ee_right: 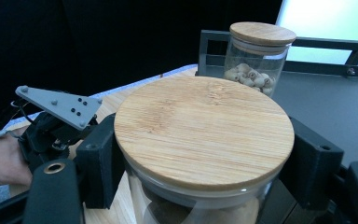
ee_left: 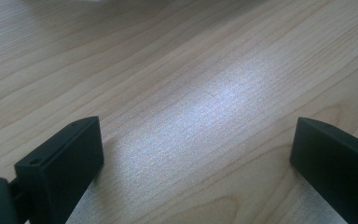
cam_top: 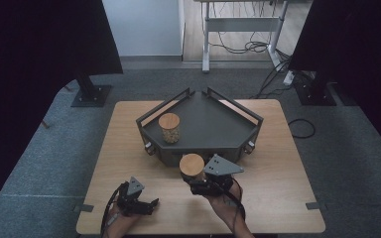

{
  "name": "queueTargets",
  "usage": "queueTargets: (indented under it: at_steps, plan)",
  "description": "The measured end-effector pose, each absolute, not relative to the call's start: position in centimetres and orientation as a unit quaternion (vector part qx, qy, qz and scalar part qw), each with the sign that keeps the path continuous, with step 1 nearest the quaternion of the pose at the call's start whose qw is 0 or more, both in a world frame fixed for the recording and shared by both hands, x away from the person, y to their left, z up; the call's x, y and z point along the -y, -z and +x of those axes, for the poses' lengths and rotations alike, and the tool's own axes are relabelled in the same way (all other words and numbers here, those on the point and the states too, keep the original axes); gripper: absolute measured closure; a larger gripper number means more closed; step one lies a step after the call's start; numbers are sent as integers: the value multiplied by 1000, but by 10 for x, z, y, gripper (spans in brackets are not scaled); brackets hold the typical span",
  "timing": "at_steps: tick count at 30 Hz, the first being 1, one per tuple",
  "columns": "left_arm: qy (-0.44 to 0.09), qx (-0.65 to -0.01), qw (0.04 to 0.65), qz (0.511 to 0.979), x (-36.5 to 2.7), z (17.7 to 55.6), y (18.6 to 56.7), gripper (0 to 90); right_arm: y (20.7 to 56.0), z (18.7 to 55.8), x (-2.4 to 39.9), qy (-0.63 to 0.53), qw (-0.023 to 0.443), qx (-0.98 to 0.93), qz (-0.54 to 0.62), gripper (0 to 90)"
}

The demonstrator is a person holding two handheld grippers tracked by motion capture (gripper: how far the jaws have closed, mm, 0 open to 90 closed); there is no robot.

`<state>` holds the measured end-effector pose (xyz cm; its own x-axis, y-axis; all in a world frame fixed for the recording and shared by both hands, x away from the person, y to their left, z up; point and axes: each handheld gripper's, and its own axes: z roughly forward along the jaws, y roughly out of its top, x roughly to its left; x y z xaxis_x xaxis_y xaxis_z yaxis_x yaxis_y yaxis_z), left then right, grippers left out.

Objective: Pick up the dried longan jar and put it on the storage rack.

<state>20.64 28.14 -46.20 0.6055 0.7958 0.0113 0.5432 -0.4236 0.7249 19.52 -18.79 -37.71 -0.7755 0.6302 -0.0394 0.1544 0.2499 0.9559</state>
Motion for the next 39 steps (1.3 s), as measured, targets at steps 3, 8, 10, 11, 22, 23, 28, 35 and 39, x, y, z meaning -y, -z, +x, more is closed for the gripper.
queueTargets:
  at_steps: [3, 8, 10, 11, 22, 23, 28, 35, 39]
  plan:
    - [-180, -406, 351, 824, -282, 206, 462, 24, 377, 197, 188, -556, 213, -760, 260, 249]
    - [-179, -406, 351, 825, -282, 206, 462, 24, 376, 200, 187, -555, 215, -759, 263, 249]
    - [-179, -406, 351, 825, -282, 207, 462, 24, 375, 201, 187, -555, 216, -759, 264, 249]
    - [-179, -406, 351, 825, -282, 207, 462, 24, 374, 202, 187, -554, 217, -759, 264, 249]
    - [-180, -406, 352, 824, -282, 206, 462, 24, 368, 210, 184, -552, 223, -758, 265, 249]
    - [-180, -406, 351, 825, -282, 206, 462, 24, 367, 211, 184, -552, 223, -758, 266, 249]
    - [-180, -405, 351, 825, -281, 206, 462, 24, 366, 214, 183, -551, 225, -757, 268, 249]
    - [-179, -405, 351, 825, -282, 207, 462, 24, 365, 220, 183, -552, 227, -754, 273, 249]
    - [-179, -405, 351, 825, -282, 207, 462, 24, 364, 222, 183, -553, 228, -753, 275, 249]
